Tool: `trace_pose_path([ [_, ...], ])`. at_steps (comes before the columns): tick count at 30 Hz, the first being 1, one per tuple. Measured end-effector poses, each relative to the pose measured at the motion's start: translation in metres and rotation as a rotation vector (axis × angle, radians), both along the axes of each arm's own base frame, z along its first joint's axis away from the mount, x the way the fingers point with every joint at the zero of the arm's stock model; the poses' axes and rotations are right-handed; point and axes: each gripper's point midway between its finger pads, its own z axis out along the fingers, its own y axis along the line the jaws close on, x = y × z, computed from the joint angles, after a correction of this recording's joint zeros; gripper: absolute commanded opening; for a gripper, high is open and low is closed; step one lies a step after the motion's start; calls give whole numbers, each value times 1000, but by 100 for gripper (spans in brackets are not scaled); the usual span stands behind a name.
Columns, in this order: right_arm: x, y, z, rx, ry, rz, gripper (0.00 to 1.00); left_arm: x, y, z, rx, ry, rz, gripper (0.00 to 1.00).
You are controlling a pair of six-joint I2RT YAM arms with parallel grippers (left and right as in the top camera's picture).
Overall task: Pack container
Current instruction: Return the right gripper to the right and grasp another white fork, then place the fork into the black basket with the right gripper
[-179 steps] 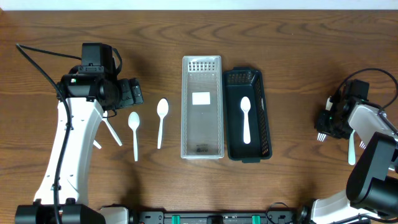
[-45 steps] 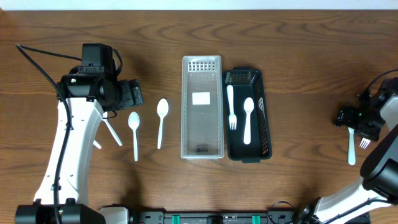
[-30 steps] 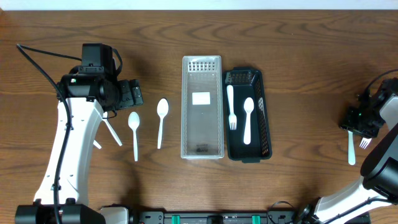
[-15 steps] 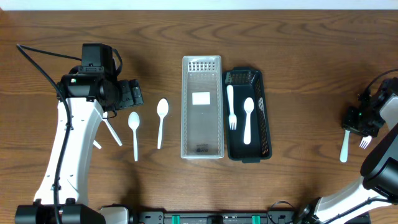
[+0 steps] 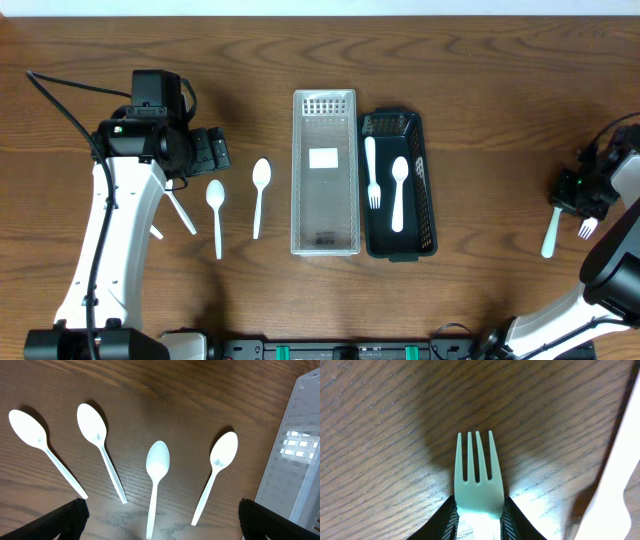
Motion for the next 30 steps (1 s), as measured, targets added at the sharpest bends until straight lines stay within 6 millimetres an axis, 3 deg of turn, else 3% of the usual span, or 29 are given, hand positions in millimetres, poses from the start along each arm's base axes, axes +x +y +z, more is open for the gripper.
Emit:
trace_pose_path([
  [5,8,19,14,34,27,34,1,0,0,0,0,0,0,98],
  [7,20,28,28,30,15,66,1,0,0,0,0,0,0,98],
  [10,44,49,66,11,-31,123,1,0,0,0,0,0,0,98],
  [13,67,82,113,-16,-116,184,1,0,0,0,0,0,0,98],
  [15,80,115,148,-28,-191,239,1,0,0,0,0,0,0,98],
  [19,89,184,185,-10,-290,349,1,0,0,0,0,0,0,98],
  [25,82,294,181,52,-299,540,1,0,0,0,0,0,0,98],
  [28,75,327,166,63,-269,600,1,0,0,0,0,0,0,98],
  [30,71,339,150,62,-227,618,1,0,0,0,0,0,0,98],
])
